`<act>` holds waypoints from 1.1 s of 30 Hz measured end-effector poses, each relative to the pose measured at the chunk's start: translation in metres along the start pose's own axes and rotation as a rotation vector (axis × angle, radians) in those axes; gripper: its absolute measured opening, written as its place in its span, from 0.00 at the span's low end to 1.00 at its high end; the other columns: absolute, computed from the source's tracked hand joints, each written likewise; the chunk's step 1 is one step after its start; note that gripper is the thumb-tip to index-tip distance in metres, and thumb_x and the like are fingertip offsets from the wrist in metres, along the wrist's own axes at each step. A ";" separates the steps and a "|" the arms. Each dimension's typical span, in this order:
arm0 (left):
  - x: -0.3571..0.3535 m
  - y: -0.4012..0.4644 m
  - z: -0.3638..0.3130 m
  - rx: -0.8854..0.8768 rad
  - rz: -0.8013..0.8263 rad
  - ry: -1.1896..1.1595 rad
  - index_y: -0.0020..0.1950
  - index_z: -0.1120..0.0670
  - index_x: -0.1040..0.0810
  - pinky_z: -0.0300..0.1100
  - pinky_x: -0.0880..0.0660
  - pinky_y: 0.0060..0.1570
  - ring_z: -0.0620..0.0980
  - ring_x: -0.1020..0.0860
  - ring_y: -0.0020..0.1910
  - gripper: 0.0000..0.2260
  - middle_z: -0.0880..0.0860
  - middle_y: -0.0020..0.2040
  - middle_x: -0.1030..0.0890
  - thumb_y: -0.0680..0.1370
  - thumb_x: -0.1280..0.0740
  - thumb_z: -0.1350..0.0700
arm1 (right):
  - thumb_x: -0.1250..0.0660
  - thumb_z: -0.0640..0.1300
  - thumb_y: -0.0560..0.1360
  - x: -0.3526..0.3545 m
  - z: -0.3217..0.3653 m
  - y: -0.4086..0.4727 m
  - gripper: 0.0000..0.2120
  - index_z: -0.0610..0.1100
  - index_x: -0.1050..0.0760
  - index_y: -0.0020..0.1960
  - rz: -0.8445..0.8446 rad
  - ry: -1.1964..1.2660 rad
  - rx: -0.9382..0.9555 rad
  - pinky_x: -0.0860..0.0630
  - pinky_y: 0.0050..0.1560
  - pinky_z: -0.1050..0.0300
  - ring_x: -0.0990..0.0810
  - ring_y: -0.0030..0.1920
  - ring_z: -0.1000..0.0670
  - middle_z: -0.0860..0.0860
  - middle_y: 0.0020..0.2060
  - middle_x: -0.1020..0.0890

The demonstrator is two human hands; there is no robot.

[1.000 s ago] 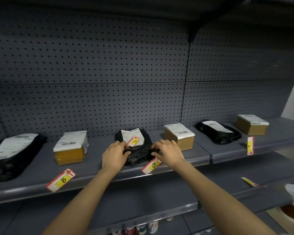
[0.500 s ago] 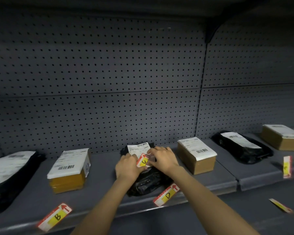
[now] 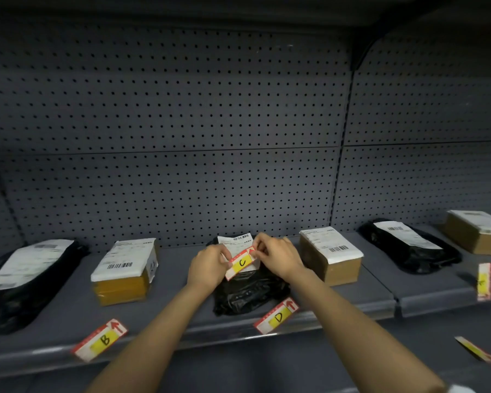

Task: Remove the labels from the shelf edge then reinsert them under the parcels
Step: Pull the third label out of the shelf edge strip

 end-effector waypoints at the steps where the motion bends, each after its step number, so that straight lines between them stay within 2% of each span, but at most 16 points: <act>1: 0.006 -0.005 -0.004 -0.005 -0.019 -0.006 0.43 0.52 0.21 0.47 0.24 0.43 0.53 0.20 0.44 0.02 0.52 0.41 0.18 0.72 0.30 0.58 | 0.35 0.51 0.76 0.006 0.004 -0.004 0.06 0.51 0.30 0.47 -0.018 0.008 0.013 0.34 0.55 0.54 0.20 0.47 0.48 0.53 0.44 0.16; 4: 0.023 -0.024 -0.015 -0.027 -0.059 -0.024 0.38 0.51 0.23 0.45 0.26 0.40 0.51 0.22 0.40 0.05 0.49 0.36 0.20 0.72 0.30 0.59 | 0.35 0.51 0.76 0.022 0.015 -0.019 0.06 0.49 0.29 0.48 -0.071 0.057 0.048 0.35 0.54 0.53 0.20 0.47 0.48 0.53 0.43 0.16; 8: 0.033 -0.057 -0.020 -0.038 -0.039 -0.027 0.34 0.46 0.24 0.38 0.30 0.33 0.43 0.24 0.35 0.10 0.44 0.32 0.22 0.72 0.29 0.59 | 0.35 0.52 0.76 0.032 0.025 -0.058 0.06 0.50 0.29 0.48 -0.110 0.122 0.103 0.33 0.54 0.53 0.20 0.45 0.50 0.54 0.42 0.16; 12: 0.025 -0.099 -0.018 0.009 0.021 0.026 0.35 0.46 0.23 0.44 0.25 0.41 0.46 0.22 0.37 0.11 0.45 0.33 0.21 0.72 0.30 0.60 | 0.34 0.50 0.75 0.035 0.034 -0.100 0.05 0.51 0.27 0.47 -0.093 0.125 0.156 0.33 0.53 0.53 0.21 0.45 0.51 0.54 0.42 0.17; 15: 0.016 -0.125 -0.018 0.027 0.002 0.098 0.42 0.48 0.20 0.44 0.26 0.41 0.50 0.21 0.42 0.06 0.48 0.38 0.19 0.74 0.32 0.60 | 0.33 0.49 0.74 0.036 0.034 -0.121 0.03 0.51 0.26 0.47 -0.102 0.138 0.164 0.31 0.53 0.53 0.22 0.44 0.53 0.55 0.41 0.17; 18: 0.017 -0.140 -0.010 0.066 -0.063 0.095 0.42 0.49 0.21 0.43 0.26 0.40 0.51 0.21 0.42 0.05 0.51 0.42 0.17 0.75 0.33 0.59 | 0.32 0.50 0.73 0.038 0.018 -0.135 0.06 0.51 0.25 0.50 -0.138 0.099 0.125 0.33 0.50 0.54 0.22 0.48 0.51 0.54 0.45 0.18; 22: 0.024 -0.138 -0.001 0.084 -0.090 0.081 0.39 0.47 0.24 0.44 0.25 0.40 0.49 0.21 0.41 0.08 0.51 0.41 0.17 0.75 0.32 0.59 | 0.34 0.52 0.74 0.033 -0.009 -0.138 0.13 0.51 0.27 0.57 -0.065 -0.043 0.051 0.33 0.57 0.52 0.26 0.57 0.49 0.52 0.55 0.21; 24: 0.026 -0.132 0.001 0.094 -0.084 0.089 0.38 0.46 0.25 0.45 0.23 0.40 0.49 0.20 0.41 0.08 0.50 0.40 0.17 0.74 0.32 0.58 | 0.34 0.50 0.75 0.028 -0.013 -0.136 0.11 0.50 0.27 0.57 -0.010 -0.063 0.049 0.32 0.57 0.52 0.25 0.57 0.48 0.51 0.53 0.21; 28: 0.021 -0.121 -0.006 0.076 -0.091 0.100 0.38 0.46 0.25 0.43 0.25 0.38 0.47 0.21 0.39 0.09 0.47 0.37 0.20 0.74 0.32 0.59 | 0.32 0.45 0.74 0.024 -0.009 -0.131 0.02 0.49 0.24 0.46 0.029 0.043 0.048 0.28 0.53 0.53 0.22 0.49 0.48 0.51 0.45 0.19; 33: 0.000 -0.118 -0.009 0.062 -0.056 0.101 0.39 0.48 0.23 0.45 0.22 0.40 0.49 0.20 0.40 0.07 0.48 0.38 0.17 0.74 0.33 0.61 | 0.36 0.42 0.76 0.002 0.000 -0.133 0.06 0.48 0.22 0.51 0.158 0.022 0.100 0.27 0.53 0.52 0.22 0.50 0.46 0.48 0.50 0.19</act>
Point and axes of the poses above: each hand's wrist, its own y-axis towards the middle knuckle, its own x-axis out of the back of the hand, z = x × y, the point moved 9 cm from there along y, towards the middle knuckle
